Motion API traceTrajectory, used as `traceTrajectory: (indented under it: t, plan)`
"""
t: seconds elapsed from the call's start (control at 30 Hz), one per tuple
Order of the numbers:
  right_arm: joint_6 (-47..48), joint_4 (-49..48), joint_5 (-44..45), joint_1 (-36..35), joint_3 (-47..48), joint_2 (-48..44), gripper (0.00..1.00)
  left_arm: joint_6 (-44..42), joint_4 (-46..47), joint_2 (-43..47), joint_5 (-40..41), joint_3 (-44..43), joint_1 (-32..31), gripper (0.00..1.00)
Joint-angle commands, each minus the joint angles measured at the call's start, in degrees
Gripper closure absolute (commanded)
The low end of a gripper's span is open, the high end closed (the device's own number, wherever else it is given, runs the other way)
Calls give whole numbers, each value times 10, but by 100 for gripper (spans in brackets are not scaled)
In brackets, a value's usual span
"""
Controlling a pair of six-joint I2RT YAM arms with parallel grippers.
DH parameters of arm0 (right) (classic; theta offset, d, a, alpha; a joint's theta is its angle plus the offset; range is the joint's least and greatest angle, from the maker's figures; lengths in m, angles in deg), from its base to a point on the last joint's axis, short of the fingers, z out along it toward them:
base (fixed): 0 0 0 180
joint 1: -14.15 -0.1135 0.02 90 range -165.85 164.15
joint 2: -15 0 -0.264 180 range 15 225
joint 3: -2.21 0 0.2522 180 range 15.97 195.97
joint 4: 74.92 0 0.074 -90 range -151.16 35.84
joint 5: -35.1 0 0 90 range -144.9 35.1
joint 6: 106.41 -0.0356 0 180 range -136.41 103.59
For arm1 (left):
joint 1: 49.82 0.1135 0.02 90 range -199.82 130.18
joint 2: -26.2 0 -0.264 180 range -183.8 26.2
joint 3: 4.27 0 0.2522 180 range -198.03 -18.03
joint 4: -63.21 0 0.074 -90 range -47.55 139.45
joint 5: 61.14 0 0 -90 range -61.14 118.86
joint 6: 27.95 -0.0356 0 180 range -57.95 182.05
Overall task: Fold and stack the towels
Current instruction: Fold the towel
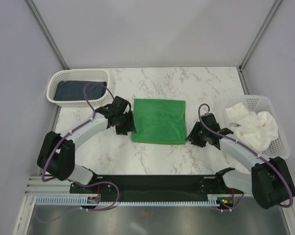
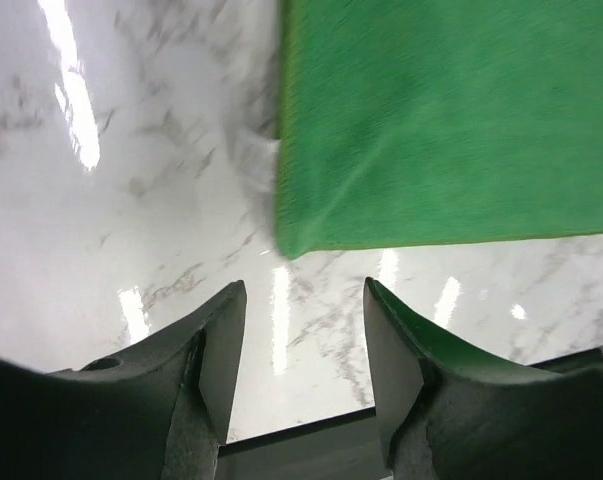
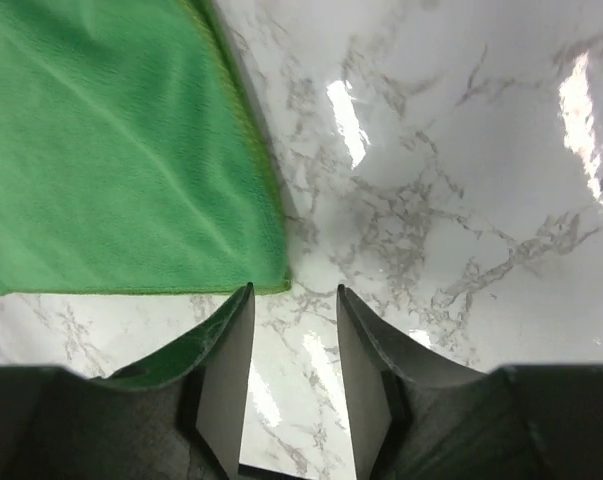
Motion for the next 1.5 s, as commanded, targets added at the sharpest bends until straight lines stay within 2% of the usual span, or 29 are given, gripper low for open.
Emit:
traceTrajectory:
  t: [0.0, 0.1, 0.23, 0.33, 0.5, 0.6, 0.73, 0.9, 1.23, 1.47]
  plan:
    - [58, 31, 38, 11, 100, 0, 53, -55, -26, 17, -5, -111, 2, 42]
    - [128, -28, 31, 34, 173, 54, 52, -98, -25, -38, 14, -202, 13, 42]
    - [279, -57, -55, 66, 293, 207, 52, -155, -9, -131, -21, -304, 58, 41]
    - [339, -48, -119, 91, 366, 287, 52, -242, 19, -192, -53, -350, 84, 40]
    - [398, -33, -162, 110, 463, 395, 51, -318, 60, -272, -157, -388, 123, 38]
    - [420, -18, -187, 120, 513, 450, 48, -351, 58, -330, -171, -423, 129, 37]
    - [435, -11, -192, 130, 550, 499, 45, -362, 63, -383, -152, -470, 136, 36]
    - [449, -1, -205, 153, 588, 537, 44, -365, 63, -443, -197, -519, 155, 37]
    - [508, 20, -276, 159, 622, 595, 51, -423, 15, -490, -246, -582, 166, 38]
    - [540, 44, -306, 159, 652, 618, 53, -452, -30, -518, -268, -623, 173, 45]
